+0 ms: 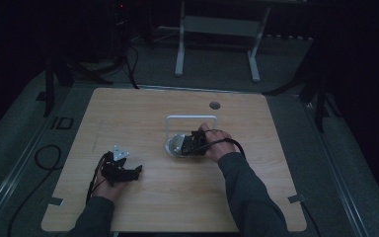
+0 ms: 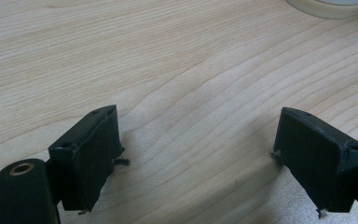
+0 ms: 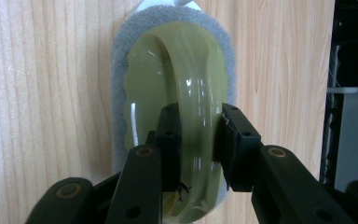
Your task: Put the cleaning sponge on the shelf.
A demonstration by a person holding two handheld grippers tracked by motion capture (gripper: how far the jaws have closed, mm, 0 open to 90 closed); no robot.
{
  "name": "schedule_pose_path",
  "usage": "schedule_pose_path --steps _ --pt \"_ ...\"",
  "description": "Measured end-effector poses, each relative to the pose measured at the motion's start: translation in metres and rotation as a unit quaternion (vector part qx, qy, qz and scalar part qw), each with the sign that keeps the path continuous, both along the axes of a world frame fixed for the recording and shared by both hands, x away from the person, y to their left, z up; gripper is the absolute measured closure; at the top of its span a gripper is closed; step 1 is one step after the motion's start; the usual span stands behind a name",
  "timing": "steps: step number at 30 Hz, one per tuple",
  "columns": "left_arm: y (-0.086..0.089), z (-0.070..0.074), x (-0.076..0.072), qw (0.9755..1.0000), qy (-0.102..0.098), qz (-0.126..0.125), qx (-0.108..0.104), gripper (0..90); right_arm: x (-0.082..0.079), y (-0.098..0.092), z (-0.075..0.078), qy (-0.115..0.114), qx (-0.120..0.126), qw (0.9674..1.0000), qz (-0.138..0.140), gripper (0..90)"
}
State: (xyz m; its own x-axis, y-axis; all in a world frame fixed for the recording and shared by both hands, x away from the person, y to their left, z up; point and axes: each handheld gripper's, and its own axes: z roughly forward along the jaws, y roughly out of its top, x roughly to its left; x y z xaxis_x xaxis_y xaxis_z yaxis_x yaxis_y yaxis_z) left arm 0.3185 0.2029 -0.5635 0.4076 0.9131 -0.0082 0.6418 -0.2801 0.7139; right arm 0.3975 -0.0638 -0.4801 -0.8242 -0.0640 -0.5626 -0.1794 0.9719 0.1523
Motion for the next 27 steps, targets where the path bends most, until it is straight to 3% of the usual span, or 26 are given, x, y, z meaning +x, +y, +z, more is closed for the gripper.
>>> schedule_pose_path --steps 14,17,18,20,27 --pt "0.0 0.0 0.0 1.0 0.0 0.0 0.0 14.6 0.0031 0.0013 -0.0039 -0.016 0.005 0.9999 -0.003 72.2" --pt "0.0 0.0 0.0 1.0 0.0 0.0 0.0 14.6 0.0037 0.0015 -0.0042 -0.01 0.006 0.9999 -0.005 68.1" --pt "0.0 0.0 0.0 1.0 0.0 0.0 0.0 14.6 0.0034 0.0018 -0.0043 -0.009 0.005 0.9999 -0.006 61.5" --pt "0.0 0.0 0.0 1.0 0.0 0.0 0.0 14.6 0.0029 0.0021 -0.0043 -0.006 0.004 0.9999 -0.01 57.4" --pt "0.0 0.0 0.0 1.0 0.0 0.0 0.0 14.6 0.0007 -0.0004 0.0014 -0.005 0.011 0.9998 -0.014 53.0"
